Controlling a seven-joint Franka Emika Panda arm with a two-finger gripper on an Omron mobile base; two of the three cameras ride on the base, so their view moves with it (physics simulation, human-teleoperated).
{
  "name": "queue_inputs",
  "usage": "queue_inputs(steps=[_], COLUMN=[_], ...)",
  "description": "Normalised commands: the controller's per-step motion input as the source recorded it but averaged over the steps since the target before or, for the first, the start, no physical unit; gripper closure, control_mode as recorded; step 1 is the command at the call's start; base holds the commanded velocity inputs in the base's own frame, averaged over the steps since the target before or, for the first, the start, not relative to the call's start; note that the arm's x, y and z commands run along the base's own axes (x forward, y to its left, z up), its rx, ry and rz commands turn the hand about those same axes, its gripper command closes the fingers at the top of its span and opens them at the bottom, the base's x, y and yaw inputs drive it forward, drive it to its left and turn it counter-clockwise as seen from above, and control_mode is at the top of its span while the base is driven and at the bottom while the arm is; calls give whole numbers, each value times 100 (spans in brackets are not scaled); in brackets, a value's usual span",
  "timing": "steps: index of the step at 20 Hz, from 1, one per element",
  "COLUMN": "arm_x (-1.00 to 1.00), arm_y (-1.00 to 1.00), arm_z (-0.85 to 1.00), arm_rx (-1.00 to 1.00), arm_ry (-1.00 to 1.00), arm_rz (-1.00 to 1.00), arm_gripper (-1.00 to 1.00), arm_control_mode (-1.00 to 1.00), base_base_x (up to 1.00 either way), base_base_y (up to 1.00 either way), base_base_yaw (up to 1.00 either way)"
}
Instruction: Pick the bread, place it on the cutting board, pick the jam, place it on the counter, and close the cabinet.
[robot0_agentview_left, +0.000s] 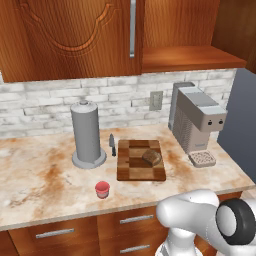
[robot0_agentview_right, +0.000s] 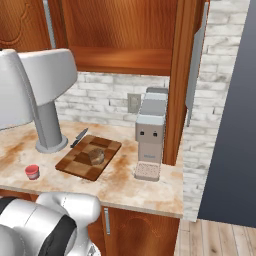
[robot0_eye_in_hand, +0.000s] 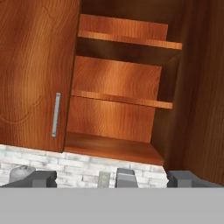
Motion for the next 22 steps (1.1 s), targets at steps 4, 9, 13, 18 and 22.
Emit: queue_inputs(steps=[4,9,13,18,22], arm_x=[0,0,0,0,0], arm_y=[-33,-28,-20,-15,-13], arm_z=[-28,-25,-24,-22,-22], arm_rx=[0,0,0,0,0], arm_ry=[-4,-3,-6,-7,-8], arm_rz=[0,0,0,0,0], arm_gripper=[-100,-100,-100,-100,-100], arm_control_mode=[-100,-100,-100,-100,-100], base_base_x=[0,0,0,0,0], base_base_y=[0,0,0,0,0], base_base_yaw=[0,0,0,0,0])
